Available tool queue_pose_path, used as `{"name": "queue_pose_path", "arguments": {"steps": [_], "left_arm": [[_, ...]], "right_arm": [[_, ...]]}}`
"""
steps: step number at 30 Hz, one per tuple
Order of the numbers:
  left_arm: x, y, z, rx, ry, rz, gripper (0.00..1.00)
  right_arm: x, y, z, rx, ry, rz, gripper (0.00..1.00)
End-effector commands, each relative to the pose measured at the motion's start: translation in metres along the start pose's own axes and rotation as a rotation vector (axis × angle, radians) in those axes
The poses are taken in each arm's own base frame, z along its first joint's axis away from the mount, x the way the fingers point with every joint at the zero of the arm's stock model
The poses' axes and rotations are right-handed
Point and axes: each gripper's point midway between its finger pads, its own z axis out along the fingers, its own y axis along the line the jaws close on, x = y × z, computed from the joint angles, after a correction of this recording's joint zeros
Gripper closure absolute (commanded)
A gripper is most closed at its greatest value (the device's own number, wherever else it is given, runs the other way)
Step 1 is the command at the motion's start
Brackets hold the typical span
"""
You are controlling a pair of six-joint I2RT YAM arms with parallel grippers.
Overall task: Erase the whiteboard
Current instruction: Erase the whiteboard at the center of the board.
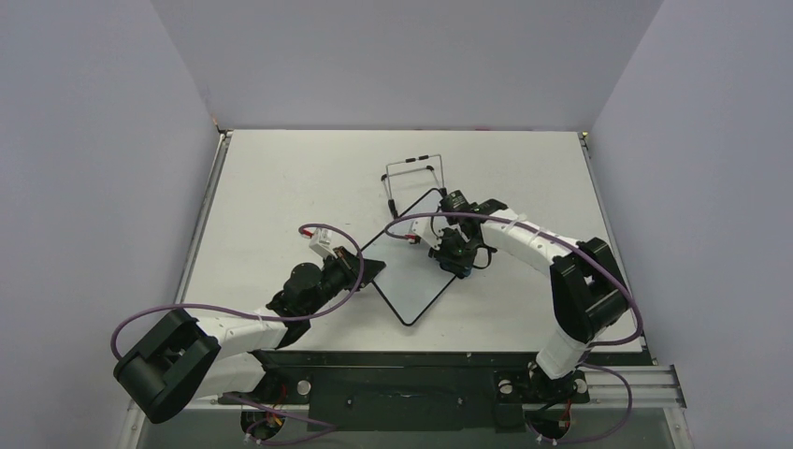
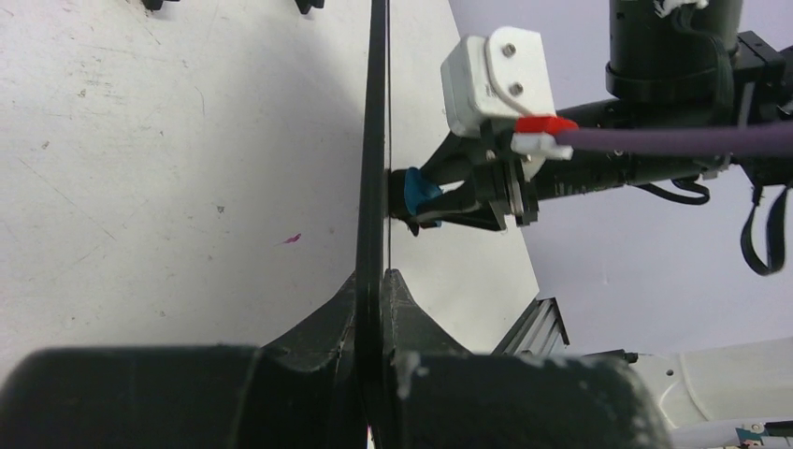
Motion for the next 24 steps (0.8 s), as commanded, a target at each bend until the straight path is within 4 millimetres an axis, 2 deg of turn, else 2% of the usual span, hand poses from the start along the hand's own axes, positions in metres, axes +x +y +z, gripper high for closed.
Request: {"name": "queue_pose_path", "arguments": {"steps": [1,3,5,7,9,11,14,18,20,22,24], "left_arm": [[-0.04,-0.074,0.0,0.256,-0.123,-0.009,1.0],[-0.039,-0.074,0.0,0.255,-0.121,-0.009,1.0],[-0.04,-0.074,-0.001,0.253,-0.123,-0.007,1.0],[-0.041,-0.074,-0.002,0.254,-0.124,-0.007,1.0],[-0.041,-0.074,-0.002,0.257,-0.125,-0.007,1.0],[-0.04,-0.074,-0.002,0.257,-0.124,-0.01,1.0],[-0.04,-0.074,-0.003,0.26,-0.126,-0.012,1.0],[-0.04,-0.074,-0.002,0.259,-0.129,-0.01,1.0],[-0.04,-0.073,-0.001,0.261,-0.127,-0.013,1.0],[-0.038,-0.073,0.0,0.263,-0.123,-0.017,1.0],[-0.038,-0.072,0.0,0.261,-0.122,-0.018,1.0]], "right_arm": [[-0.04,0.017,-0.013,-0.04,-0.126,-0.06,1.0],[-0.052,-0.003,-0.022,0.012,-0.169,-0.016,1.0],[-0.052,-0.023,-0.028,0.064,-0.179,0.033,1.0],[-0.047,-0.043,-0.03,0.124,-0.175,0.074,1.0],[-0.033,-0.058,-0.028,0.17,-0.136,0.102,1.0],[-0.015,-0.063,-0.018,0.179,-0.078,0.11,1.0],[0.004,-0.053,-0.009,0.148,-0.023,0.085,1.0],[0.017,-0.022,-0.001,0.044,0.014,0.02,1.0],[0.014,-0.007,-0.002,0.0,0.003,-0.018,1.0],[0.0,0.004,-0.006,-0.03,-0.044,-0.044,1.0],[-0.018,0.006,-0.015,-0.038,-0.101,-0.047,1.0]]}}
